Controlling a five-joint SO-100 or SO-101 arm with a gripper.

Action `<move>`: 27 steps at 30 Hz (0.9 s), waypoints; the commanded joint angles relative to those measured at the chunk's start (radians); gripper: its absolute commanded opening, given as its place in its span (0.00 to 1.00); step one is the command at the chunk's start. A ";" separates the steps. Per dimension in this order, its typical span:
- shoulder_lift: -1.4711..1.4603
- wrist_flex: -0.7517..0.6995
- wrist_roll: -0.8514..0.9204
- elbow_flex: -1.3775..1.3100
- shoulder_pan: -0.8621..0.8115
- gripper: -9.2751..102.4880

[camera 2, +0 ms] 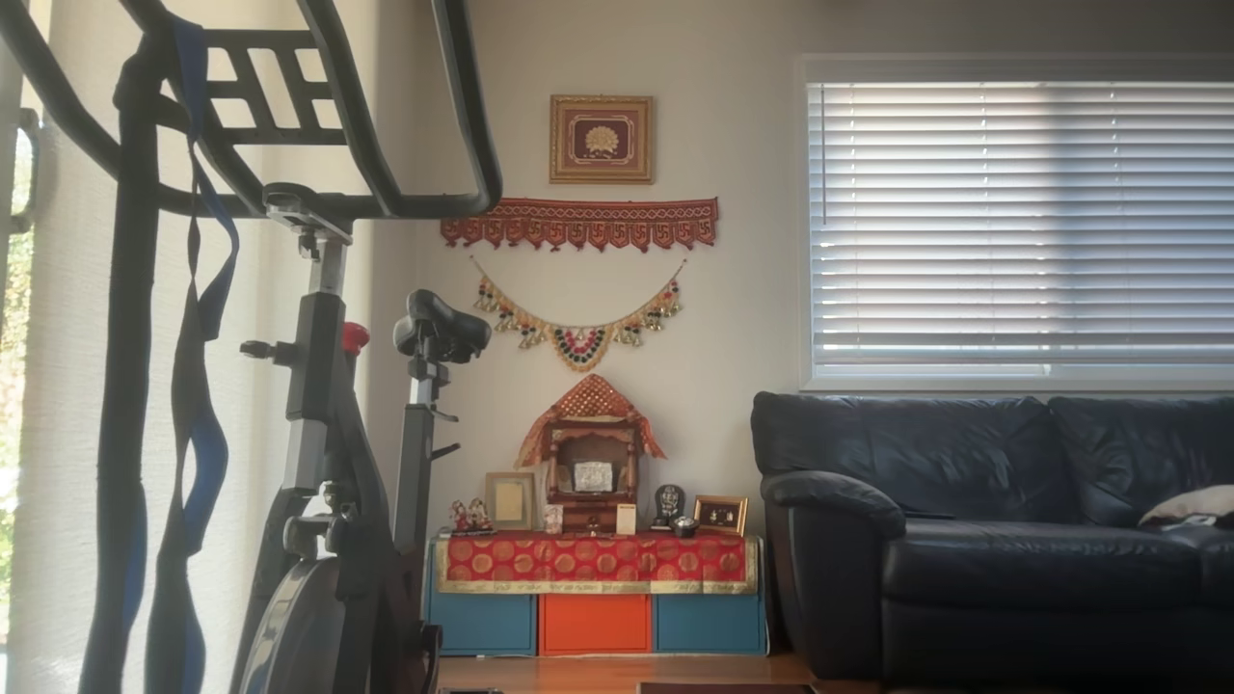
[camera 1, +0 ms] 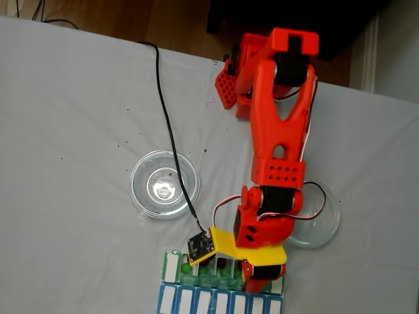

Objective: Sort medicines into box.

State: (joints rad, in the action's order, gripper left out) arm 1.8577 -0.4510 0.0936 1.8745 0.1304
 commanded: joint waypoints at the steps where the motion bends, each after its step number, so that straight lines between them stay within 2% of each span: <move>1: 0.021 -0.015 0.006 -0.044 0.015 0.09; 6: 0.002 -0.083 -0.008 -0.064 0.020 0.09; 13: -0.075 -0.094 -0.035 -0.078 0.012 0.09; 27: -0.183 -0.293 -0.029 -0.156 0.025 0.10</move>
State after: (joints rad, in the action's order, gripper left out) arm 1.6797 -0.7118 0.0583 1.7533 0.1396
